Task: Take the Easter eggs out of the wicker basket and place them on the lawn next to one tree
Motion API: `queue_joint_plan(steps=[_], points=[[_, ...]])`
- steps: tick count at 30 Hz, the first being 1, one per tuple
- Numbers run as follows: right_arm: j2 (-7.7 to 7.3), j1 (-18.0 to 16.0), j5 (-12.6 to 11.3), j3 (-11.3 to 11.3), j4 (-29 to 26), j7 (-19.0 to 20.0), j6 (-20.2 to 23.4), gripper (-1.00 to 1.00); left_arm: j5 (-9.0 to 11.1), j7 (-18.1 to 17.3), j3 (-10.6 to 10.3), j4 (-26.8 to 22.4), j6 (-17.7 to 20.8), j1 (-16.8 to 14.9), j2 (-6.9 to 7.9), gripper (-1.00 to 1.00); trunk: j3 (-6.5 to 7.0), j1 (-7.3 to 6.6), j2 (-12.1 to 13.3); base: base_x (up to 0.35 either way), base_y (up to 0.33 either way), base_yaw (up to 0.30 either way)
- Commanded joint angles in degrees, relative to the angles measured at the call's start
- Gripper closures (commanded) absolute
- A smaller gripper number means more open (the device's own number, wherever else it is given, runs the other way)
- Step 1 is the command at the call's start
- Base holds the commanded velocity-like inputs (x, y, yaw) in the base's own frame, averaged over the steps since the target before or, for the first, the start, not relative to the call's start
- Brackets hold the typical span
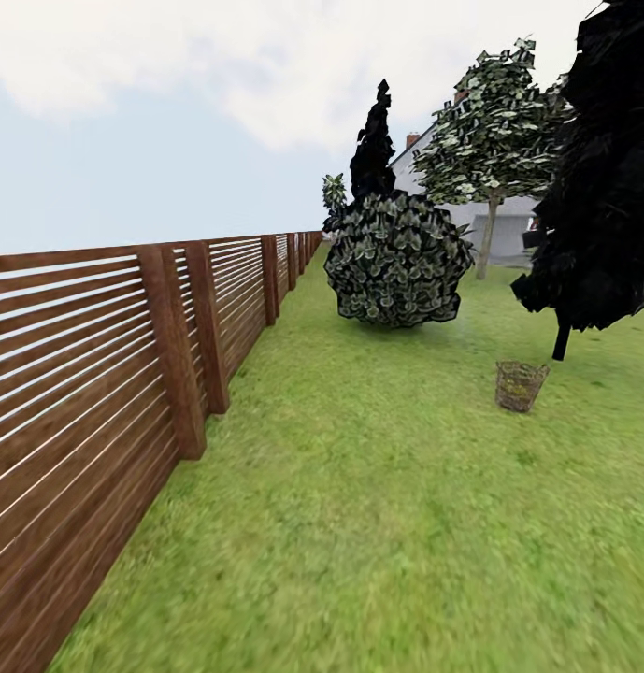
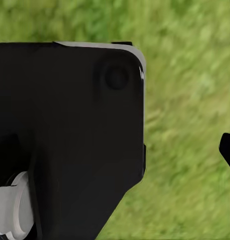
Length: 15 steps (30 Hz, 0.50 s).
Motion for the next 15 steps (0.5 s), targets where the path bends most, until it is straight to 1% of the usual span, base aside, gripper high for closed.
queue_joint_plan(steps=[1,7,15], points=[[0.00,0.0,0.0,0.0,0.1,0.0,-0.3,-1.00,-0.1,0.0,0.0,0.0,-0.2,0.0,0.01,-1.00,-0.08,0.05,-0.1,0.317,0.110,-0.032],[0.00,0.0,0.0,0.0,0.1,0.0,-0.3,-1.00,-0.1,0.0,0.0,0.0,-0.2,0.0,0.01,-1.00,-0.08,0.05,-0.1,0.317,0.104,-0.099],[0.00,0.0,0.0,0.0,0.1,0.0,-0.3,-1.00,-0.2,-0.1,-0.4,0.0,-0.2,0.0,0.01,-1.00,-0.08,0.05,-0.1,0.311,0.031,-0.020]])
